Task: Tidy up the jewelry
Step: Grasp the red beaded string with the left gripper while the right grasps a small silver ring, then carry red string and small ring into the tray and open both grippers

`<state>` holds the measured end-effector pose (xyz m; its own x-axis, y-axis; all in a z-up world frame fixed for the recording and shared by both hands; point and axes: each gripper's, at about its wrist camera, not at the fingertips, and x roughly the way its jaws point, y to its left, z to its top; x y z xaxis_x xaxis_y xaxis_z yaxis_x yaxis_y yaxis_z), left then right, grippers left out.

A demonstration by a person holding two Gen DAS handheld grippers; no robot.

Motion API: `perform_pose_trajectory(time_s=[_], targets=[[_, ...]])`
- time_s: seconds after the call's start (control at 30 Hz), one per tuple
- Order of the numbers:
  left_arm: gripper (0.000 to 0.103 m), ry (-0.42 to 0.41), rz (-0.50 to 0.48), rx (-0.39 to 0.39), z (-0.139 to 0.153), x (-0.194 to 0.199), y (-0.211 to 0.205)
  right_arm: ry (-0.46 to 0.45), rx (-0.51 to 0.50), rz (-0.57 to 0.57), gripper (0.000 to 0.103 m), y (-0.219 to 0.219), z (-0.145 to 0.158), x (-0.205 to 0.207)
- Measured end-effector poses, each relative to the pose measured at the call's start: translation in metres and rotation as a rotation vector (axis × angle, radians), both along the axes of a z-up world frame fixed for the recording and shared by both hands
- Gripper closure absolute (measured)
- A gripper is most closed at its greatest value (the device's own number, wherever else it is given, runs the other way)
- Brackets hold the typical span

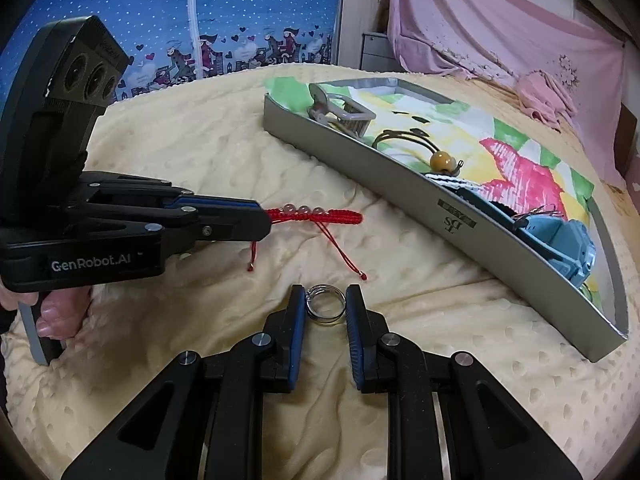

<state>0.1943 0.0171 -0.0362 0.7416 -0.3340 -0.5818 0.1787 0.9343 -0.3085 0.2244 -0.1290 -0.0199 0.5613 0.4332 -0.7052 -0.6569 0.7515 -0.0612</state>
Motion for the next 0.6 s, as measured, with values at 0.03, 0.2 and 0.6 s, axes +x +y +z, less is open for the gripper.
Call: perform_pose_trajectory(time_s=[0.03,0.2,0.6], targets=[[0.096,-0.014,0.001,0.007,0.003,-0.003,-0.001,-0.018,0.006,-0.008,0.085,-0.002,0.003,-0.003],[0.097,-0.083,-0.008,0.047,0.016,-0.015,-0.008,-0.083,0.063,-0.052,0.085,-0.014,0.019,-0.009],[0.097,-0.211,-0.004,0.06,0.059,-0.014,-0.02,-0.205,0.215,-0.224,0.085,-0.05,0.049,0.003]])
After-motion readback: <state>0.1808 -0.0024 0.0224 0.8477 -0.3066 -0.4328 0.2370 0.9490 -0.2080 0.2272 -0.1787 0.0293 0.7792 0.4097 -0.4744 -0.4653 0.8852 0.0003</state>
